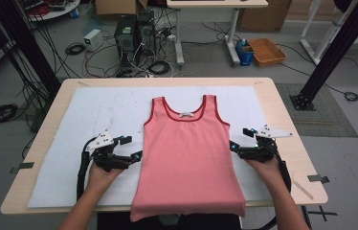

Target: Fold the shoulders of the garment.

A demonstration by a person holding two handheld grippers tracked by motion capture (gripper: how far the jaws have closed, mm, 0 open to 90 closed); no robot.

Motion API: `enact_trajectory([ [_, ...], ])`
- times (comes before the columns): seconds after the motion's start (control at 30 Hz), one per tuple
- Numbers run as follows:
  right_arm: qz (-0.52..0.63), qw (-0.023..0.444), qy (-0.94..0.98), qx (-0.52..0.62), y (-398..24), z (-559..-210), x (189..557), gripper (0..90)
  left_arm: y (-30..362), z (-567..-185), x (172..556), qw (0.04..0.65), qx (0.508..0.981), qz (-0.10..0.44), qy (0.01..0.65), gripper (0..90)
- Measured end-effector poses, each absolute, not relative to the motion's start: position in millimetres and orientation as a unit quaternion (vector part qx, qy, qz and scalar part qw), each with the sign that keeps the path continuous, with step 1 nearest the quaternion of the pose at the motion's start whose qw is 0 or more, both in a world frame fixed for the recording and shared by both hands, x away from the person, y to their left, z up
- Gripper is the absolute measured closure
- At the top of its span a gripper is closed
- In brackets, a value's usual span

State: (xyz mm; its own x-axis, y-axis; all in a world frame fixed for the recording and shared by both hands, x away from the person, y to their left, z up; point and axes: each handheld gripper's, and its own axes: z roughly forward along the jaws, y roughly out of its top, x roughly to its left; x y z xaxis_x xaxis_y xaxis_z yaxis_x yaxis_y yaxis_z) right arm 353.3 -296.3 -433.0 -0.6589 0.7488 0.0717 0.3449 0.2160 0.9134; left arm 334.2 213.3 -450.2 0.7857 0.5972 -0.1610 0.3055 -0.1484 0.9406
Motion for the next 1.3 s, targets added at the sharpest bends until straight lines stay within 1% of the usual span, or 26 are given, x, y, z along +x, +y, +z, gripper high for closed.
enact_trajectory([
  [0.4, 0.499, 0.201, 0.756, 0.373, -292.4, -402.0, 375.3, 16.9, 213.3, -450.3, 334.3, 0.579, 0.748, 0.124, 0.301, 18.2],
  [0.77, 0.485, 0.194, 0.764, 0.38, -282.7, -381.5, 410.8, 16.9, 213.3, -450.3, 334.5, 0.58, 0.747, 0.124, 0.301, 18.2],
  [1.3, 0.44, 0.188, 0.788, 0.387, -231.6, -359.2, 481.9, 16.9, 213.2, -450.3, 334.4, 0.578, 0.748, 0.123, 0.301, 18.3],
])
